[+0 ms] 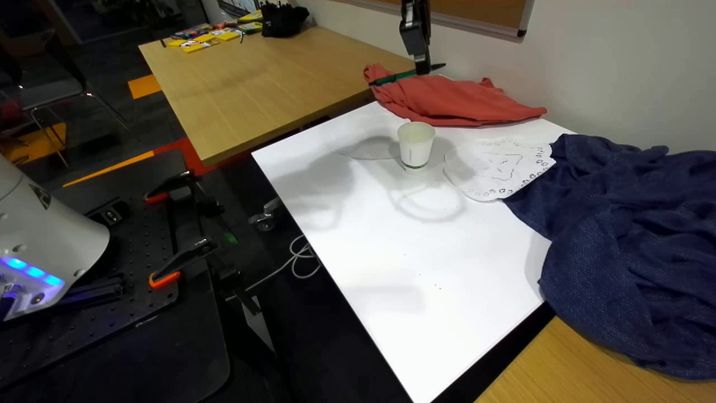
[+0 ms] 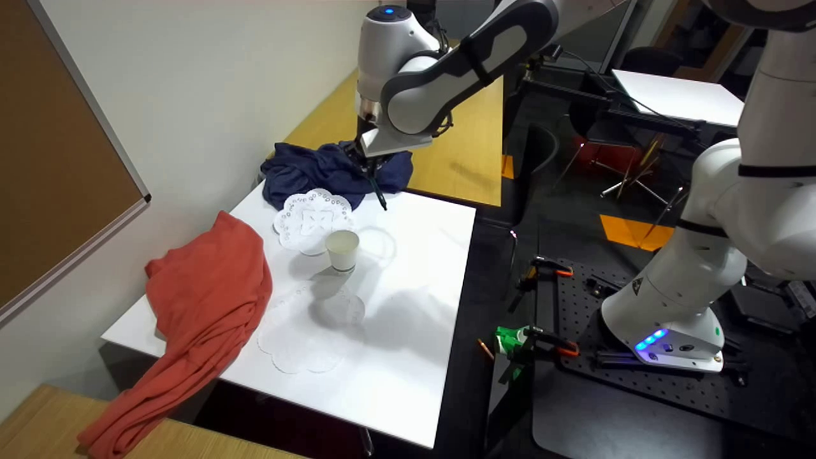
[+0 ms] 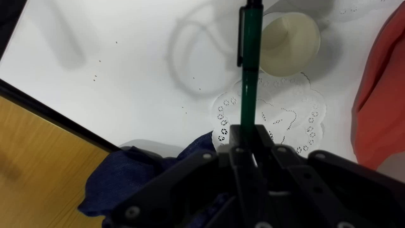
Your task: Put the pen inside the white coffee cup
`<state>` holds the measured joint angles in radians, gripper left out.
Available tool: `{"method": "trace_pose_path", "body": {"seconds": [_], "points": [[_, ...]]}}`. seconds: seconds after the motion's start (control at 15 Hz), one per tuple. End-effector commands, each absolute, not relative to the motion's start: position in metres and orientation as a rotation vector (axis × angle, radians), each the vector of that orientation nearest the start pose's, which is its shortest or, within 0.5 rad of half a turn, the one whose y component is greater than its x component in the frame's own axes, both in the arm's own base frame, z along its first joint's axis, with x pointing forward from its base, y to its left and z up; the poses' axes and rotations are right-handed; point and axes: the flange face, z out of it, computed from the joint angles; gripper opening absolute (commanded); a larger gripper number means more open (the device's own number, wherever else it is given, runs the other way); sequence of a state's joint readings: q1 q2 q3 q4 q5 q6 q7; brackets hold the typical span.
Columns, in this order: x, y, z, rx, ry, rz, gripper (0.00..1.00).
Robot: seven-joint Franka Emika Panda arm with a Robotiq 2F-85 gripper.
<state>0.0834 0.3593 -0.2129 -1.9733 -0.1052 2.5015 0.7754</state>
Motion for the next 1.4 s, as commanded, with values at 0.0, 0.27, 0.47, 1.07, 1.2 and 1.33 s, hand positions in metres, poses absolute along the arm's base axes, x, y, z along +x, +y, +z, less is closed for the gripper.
{"method": "trace_pose_path", "body": {"seconds": [0.0,0.27,0.47,1.07,1.2,1.33], "points": [[0.626,-0.055,0.312,-2.968,1.323,-0.439,0.03],[0.635,-0.037,0.303,-3.013,1.391,-0.573,0.03],[0.643,-0.028,0.29,-3.042,1.449,-0.679,0.03],[0.653,-0.006,0.264,-3.097,1.439,-0.847,0.12],[0.654,-0.004,0.264,-3.104,1.425,-0.854,0.12],[0.654,-0.004,0.264,-3.104,1.424,-0.857,0.12]]}}
